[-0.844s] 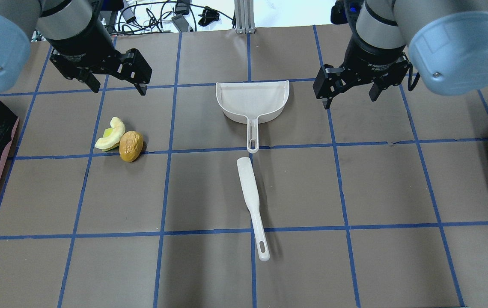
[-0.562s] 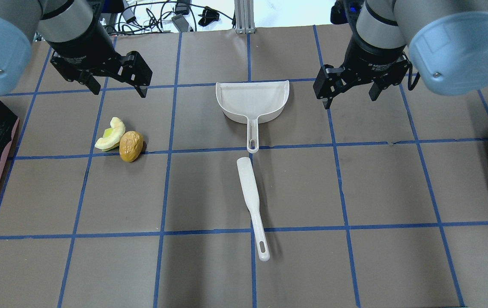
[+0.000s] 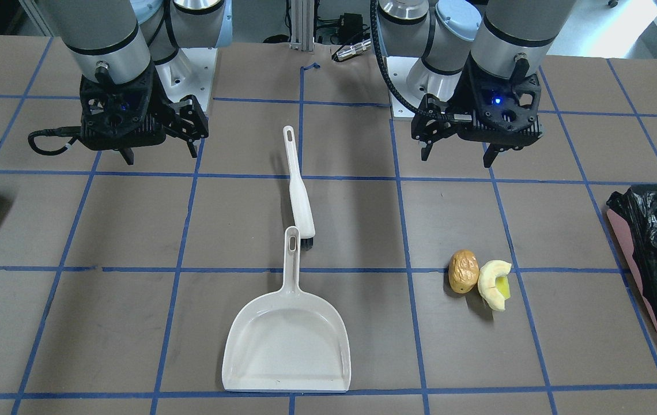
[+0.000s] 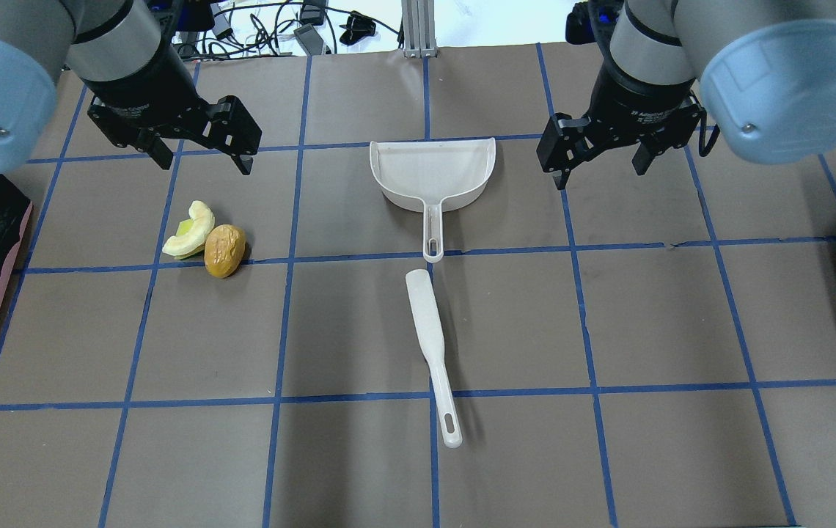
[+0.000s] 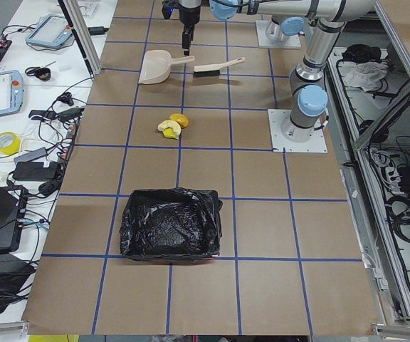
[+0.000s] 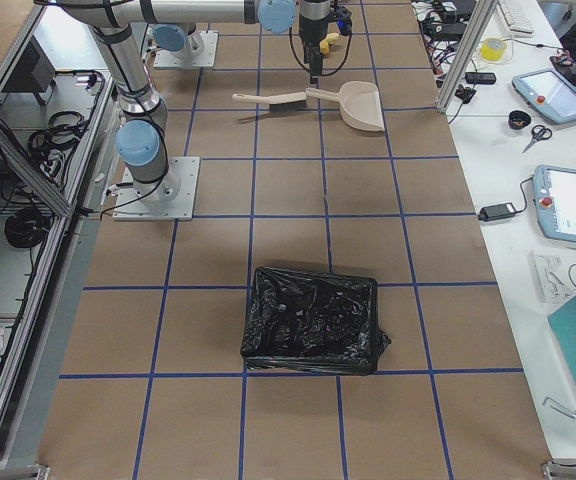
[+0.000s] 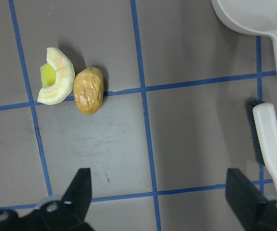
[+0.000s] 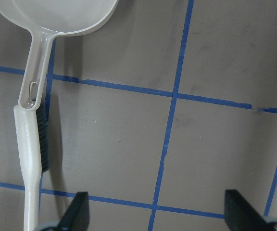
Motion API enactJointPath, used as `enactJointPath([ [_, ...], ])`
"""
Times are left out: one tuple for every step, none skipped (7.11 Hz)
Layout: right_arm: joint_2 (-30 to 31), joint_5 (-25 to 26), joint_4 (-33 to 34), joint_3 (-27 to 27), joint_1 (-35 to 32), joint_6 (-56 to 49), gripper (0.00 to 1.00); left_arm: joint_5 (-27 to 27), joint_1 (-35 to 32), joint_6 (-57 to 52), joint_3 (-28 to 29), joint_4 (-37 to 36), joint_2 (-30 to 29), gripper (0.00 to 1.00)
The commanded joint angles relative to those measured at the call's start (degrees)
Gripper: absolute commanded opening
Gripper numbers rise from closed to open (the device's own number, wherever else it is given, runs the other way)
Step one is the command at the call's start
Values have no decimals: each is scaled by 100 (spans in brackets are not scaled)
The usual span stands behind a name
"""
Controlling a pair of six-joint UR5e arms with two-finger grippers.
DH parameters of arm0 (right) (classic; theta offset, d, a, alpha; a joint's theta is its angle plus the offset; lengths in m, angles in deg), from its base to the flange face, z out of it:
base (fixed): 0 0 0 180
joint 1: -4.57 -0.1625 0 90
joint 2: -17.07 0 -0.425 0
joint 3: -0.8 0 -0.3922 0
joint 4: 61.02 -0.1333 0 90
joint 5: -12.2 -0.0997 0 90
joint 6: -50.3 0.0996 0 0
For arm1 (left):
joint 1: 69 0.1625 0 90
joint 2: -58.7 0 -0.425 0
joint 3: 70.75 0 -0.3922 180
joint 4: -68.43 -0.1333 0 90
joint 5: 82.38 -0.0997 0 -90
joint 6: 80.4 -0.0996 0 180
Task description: Sweep and dump trash in nearest bin
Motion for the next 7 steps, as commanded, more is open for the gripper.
enactJointPath([
  [-2, 118, -22, -9, 0, -7, 100, -2, 0, 0, -8, 9, -8, 100],
  [-2, 119, 39, 0, 0, -7, 100, 58, 9, 0, 0, 0, -17, 100],
  [-2, 128, -4, -9, 0, -7, 100, -11, 26, 0, -8, 44, -17, 100],
  [-2, 119, -13, -9, 0, 2, 100, -20, 87, -9, 0, 123, -34, 100],
  [-2, 128, -5, -9, 0, 2, 100, -11, 244, -26, 1, 89, -34, 100],
  [-2, 119, -5, -9, 0, 2, 100, 50, 429, -79, 35, 80, -34, 100],
  [-2, 119, -5, -9, 0, 2, 100, -11, 457, -271, 62, 132, -34, 100],
])
